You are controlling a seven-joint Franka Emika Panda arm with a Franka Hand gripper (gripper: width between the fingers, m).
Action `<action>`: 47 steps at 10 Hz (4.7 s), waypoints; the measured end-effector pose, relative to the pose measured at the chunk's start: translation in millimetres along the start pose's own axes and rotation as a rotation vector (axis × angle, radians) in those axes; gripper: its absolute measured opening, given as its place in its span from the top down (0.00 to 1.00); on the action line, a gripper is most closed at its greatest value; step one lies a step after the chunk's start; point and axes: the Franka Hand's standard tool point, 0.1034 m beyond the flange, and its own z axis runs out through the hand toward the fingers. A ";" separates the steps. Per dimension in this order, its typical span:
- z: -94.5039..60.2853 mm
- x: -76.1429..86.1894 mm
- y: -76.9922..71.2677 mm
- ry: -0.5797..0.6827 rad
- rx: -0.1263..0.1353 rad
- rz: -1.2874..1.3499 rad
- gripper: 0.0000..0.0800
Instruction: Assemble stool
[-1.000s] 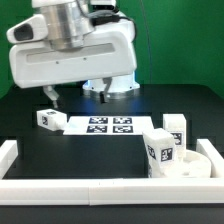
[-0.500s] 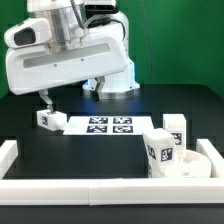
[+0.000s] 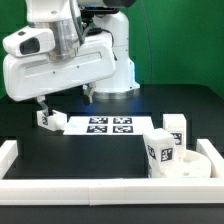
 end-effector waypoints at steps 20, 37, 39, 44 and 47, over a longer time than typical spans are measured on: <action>46.5 -60.3 -18.9 -0.163 0.016 0.227 0.19; 70.1 -110.2 -14.7 -0.267 0.027 0.131 0.44; 69.6 -110.0 -13.9 -0.266 0.028 0.114 0.60; 51.8 -56.5 -30.4 -0.252 0.099 -0.371 0.60; 52.0 -58.8 -28.8 -0.247 0.119 -0.508 0.60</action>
Offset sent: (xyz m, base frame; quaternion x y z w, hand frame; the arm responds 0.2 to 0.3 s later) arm 0.0000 0.0000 0.0000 0.0000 0.0000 0.0000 1.0000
